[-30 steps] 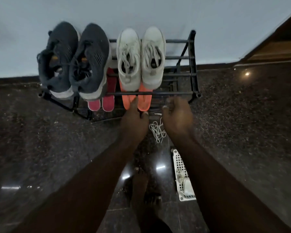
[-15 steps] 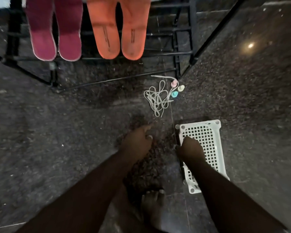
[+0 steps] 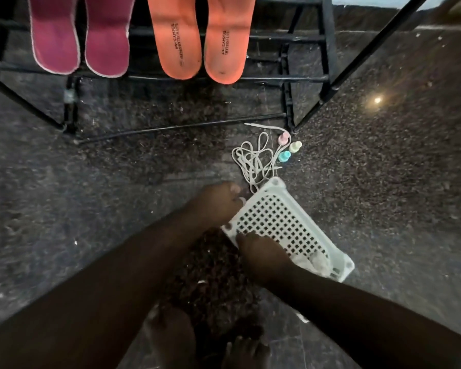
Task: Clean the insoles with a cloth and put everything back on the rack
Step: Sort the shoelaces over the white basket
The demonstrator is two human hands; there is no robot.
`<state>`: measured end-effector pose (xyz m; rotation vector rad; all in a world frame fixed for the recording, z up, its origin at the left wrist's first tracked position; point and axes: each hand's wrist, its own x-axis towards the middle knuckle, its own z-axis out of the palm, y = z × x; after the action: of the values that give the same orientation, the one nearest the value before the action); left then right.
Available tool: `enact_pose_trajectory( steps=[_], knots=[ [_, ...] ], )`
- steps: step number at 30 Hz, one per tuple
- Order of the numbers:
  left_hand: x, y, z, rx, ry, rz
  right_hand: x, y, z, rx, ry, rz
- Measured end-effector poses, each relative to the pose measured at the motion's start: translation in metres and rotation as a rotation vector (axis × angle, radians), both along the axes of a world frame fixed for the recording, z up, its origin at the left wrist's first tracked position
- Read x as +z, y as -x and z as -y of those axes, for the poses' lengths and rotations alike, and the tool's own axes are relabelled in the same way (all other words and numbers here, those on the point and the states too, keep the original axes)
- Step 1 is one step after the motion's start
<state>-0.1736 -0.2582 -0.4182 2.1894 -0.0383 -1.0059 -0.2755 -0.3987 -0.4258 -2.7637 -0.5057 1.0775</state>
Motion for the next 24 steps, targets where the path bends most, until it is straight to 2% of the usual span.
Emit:
enact_pose_trajectory(
  steps=[4,10,13,15,18,20,22,24],
  knots=[
    [-0.010,-0.015,-0.046,-0.177,-0.114,0.014,-0.003,-0.012,-0.055,0.228,-0.094,0.041],
    [-0.019,-0.020,-0.130,-0.092,-0.288,-0.090,-0.007,-0.036,-0.107,0.402,-0.180,0.122],
    [0.001,-0.012,-0.143,-0.102,-0.351,-0.228,0.003,-0.055,-0.115,0.479,-0.132,0.161],
    [0.011,-0.009,-0.147,-0.097,-0.377,-0.255,0.022,-0.073,-0.111,0.546,-0.063,0.215],
    [0.039,-0.004,-0.137,-0.072,-0.450,-0.076,0.065,-0.094,-0.097,0.530,0.147,0.278],
    [0.061,0.011,-0.122,-0.126,-0.508,0.163,0.089,-0.098,-0.084,0.365,0.183,0.328],
    [0.073,0.036,-0.096,-0.156,-0.557,0.432,0.098,-0.085,-0.068,0.156,0.100,0.487],
    [0.074,0.077,-0.074,-0.151,-0.550,0.494,0.091,-0.049,-0.047,-0.079,-0.102,0.572]
  ],
)
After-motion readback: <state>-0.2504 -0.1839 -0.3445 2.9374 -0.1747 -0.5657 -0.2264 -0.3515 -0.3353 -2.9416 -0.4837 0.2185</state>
